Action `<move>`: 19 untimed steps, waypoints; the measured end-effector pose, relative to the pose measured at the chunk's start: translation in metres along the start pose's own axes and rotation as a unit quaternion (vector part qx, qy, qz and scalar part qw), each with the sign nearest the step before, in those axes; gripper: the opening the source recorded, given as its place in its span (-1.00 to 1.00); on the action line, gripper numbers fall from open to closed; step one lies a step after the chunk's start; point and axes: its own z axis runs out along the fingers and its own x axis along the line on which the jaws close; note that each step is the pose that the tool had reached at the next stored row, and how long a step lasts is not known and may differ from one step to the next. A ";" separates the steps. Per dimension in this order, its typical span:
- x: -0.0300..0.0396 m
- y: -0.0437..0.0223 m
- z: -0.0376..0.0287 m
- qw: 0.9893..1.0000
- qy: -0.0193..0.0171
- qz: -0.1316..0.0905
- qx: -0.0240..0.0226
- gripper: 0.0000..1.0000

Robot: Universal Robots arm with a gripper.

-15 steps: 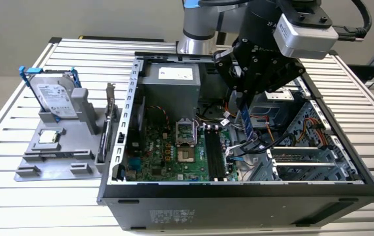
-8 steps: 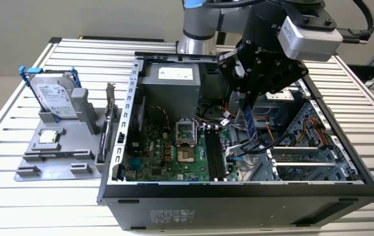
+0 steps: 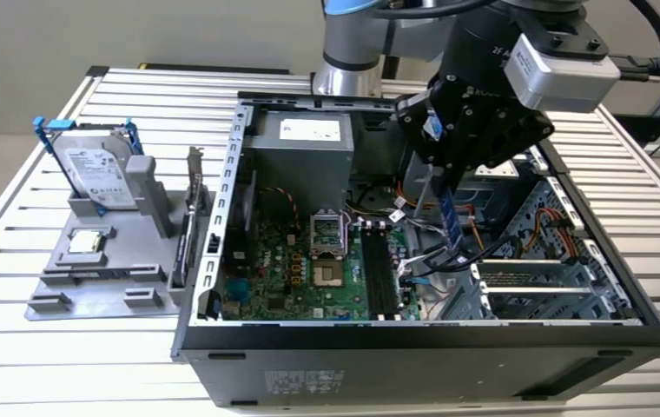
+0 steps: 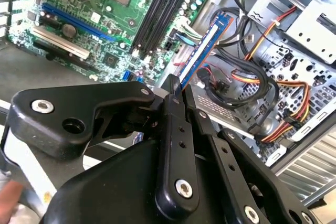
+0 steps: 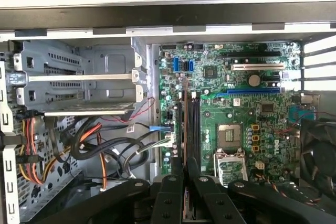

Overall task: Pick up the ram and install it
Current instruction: 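Insert the ram into the slot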

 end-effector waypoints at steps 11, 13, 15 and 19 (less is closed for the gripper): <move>0.0170 -0.0010 0.0030 1.000 0.000 0.000 0.000 -1.00; 0.0183 -0.0011 0.0039 1.000 0.000 0.000 0.000 -1.00; 0.0189 -0.0011 0.0050 1.000 0.000 0.000 0.000 -1.00; 0.0194 -0.0012 0.0073 1.000 0.000 0.000 0.000 -1.00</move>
